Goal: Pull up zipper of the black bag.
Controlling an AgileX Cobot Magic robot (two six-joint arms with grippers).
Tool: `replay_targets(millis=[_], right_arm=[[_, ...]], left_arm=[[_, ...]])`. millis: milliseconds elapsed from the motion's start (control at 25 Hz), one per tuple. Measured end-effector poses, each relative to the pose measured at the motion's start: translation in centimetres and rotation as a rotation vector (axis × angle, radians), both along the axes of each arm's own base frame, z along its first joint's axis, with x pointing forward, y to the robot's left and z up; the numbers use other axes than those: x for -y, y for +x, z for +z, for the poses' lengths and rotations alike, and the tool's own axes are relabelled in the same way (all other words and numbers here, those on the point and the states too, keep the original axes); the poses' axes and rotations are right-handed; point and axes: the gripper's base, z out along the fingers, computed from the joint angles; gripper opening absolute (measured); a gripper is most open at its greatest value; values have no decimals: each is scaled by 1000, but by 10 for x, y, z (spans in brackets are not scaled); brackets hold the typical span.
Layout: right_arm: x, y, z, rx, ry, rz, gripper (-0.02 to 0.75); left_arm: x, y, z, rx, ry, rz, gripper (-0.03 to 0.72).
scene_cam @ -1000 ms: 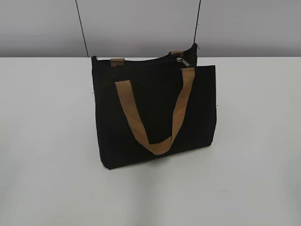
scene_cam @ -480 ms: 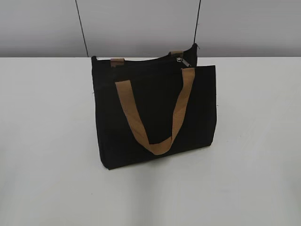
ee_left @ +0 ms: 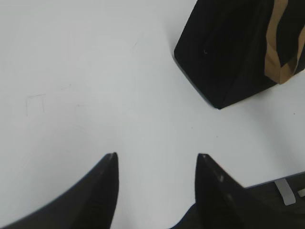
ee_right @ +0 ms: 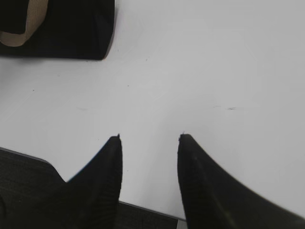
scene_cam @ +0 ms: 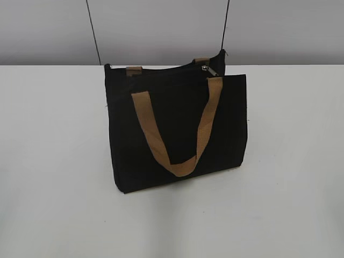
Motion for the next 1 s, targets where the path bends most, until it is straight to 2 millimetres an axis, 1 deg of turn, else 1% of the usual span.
replay_targets(millis=[280,520,680,1000], right_arm=[[0,0,0,1,0,0,308],[2,-6,0,43,12,0,308],[2,-8,0,56,15,-8,308],[1,-8,-1,56,10,-158,308]], left_arm=[[0,-1,0,3,-6,5,389],[-6,-14,1,87,-27,75,380],[-7,-22,0,137,-39,159,379],[-6,-23,0,142,-38,291,368]])
